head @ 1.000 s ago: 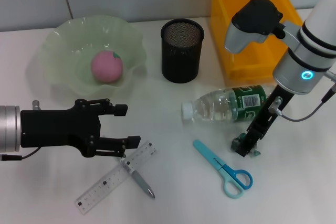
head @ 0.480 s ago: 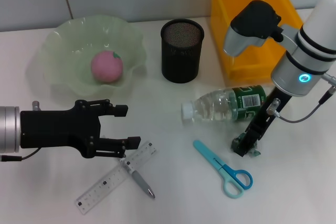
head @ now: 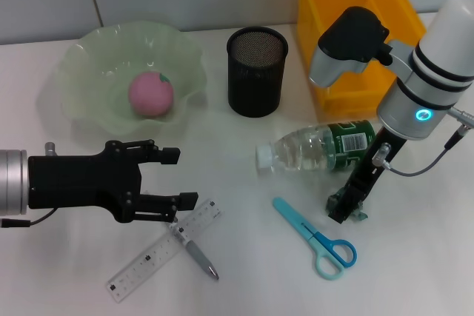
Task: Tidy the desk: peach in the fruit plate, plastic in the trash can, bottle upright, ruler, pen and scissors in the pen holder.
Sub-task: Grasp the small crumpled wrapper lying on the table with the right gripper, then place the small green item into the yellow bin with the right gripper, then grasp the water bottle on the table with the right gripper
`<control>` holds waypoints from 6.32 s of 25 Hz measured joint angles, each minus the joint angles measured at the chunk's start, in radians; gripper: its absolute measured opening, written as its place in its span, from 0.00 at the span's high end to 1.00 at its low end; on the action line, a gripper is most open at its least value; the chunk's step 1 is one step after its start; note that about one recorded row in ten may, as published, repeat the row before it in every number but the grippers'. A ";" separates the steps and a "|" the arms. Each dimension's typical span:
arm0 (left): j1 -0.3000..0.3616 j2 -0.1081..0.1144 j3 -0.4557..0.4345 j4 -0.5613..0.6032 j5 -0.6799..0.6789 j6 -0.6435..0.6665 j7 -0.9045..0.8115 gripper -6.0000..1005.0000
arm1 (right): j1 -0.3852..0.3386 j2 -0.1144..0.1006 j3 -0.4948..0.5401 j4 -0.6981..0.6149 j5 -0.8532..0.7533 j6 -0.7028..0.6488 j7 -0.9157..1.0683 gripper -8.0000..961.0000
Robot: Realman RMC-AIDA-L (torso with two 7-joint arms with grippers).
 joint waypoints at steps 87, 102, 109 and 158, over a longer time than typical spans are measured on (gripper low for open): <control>0.014 0.002 -0.037 0.028 -0.011 0.055 -0.002 0.16 | -0.087 -0.085 0.449 -0.326 0.092 0.210 0.061 0.85; 0.022 0.007 -0.051 0.028 -0.014 0.068 0.012 0.16 | -0.070 -0.084 0.447 -0.267 0.118 0.276 0.061 0.31; 0.023 0.007 -0.052 0.027 -0.014 0.073 0.012 0.16 | -0.088 -0.080 0.445 -0.291 0.157 0.269 0.062 0.19; 0.022 -0.004 -0.093 0.016 -0.025 0.069 -0.034 0.16 | -0.082 -0.088 0.162 -0.351 0.187 -0.124 -0.374 0.19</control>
